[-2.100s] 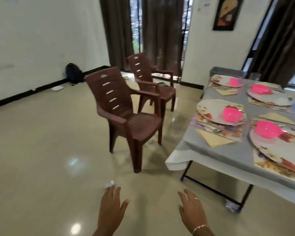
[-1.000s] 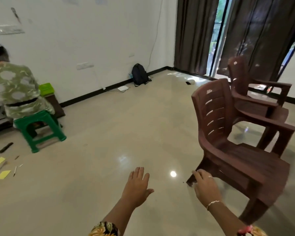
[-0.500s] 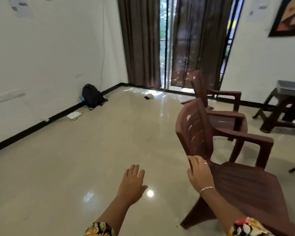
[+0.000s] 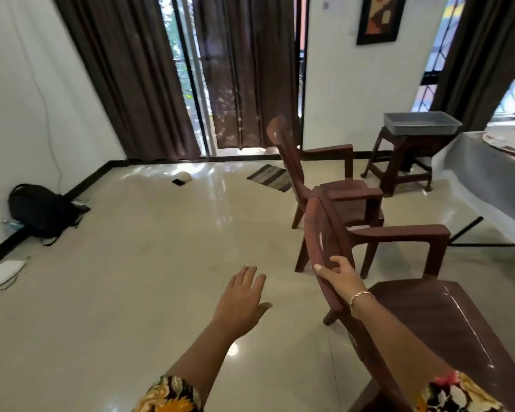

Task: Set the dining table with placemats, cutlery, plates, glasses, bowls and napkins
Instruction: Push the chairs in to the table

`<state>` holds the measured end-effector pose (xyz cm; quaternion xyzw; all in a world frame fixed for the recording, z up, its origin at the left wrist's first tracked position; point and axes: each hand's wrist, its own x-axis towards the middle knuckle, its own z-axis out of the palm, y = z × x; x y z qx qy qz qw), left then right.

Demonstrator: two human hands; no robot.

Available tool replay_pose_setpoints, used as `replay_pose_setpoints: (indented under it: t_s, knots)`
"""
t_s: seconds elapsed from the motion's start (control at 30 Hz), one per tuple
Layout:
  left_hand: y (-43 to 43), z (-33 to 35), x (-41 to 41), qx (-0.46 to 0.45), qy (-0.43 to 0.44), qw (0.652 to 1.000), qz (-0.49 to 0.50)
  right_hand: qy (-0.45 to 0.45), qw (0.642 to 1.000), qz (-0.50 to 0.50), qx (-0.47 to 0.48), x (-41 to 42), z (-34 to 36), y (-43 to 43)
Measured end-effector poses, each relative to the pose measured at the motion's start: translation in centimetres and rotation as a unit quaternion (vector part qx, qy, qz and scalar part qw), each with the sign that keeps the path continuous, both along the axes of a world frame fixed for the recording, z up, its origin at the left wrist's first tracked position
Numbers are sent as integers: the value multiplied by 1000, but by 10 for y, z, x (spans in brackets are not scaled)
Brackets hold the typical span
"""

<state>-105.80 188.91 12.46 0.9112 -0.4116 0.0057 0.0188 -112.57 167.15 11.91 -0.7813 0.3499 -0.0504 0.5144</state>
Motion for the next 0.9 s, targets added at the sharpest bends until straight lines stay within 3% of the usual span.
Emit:
replay_pose_setpoints:
  t_s: [0.1,0.23,0.5,0.67,0.77,0.83,0.9]
  knots:
    - [-34,2,57,-30,-45,996,-64,43,997,45,-45,25,-4,-3]
    - [-85,3,128,-1,-69,975,-213,66,994,55,-60,32,-2,0]
    - [-190,11,216,8,-78,893,-442,151,984,45,-87,48,12,1]
    - [-257,5,251,-17,-42,828,-558,220,966,16,-139,62,13,5]
    - [-292,4,258,-9,-41,750,-660,270,949,-52,-152,75,14,14]
    - [-302,5,258,-3,-40,714,-699,310,925,-123,-180,86,17,23]
    - [-307,0,261,12,-56,706,-706,354,892,-181,-214,98,21,31]
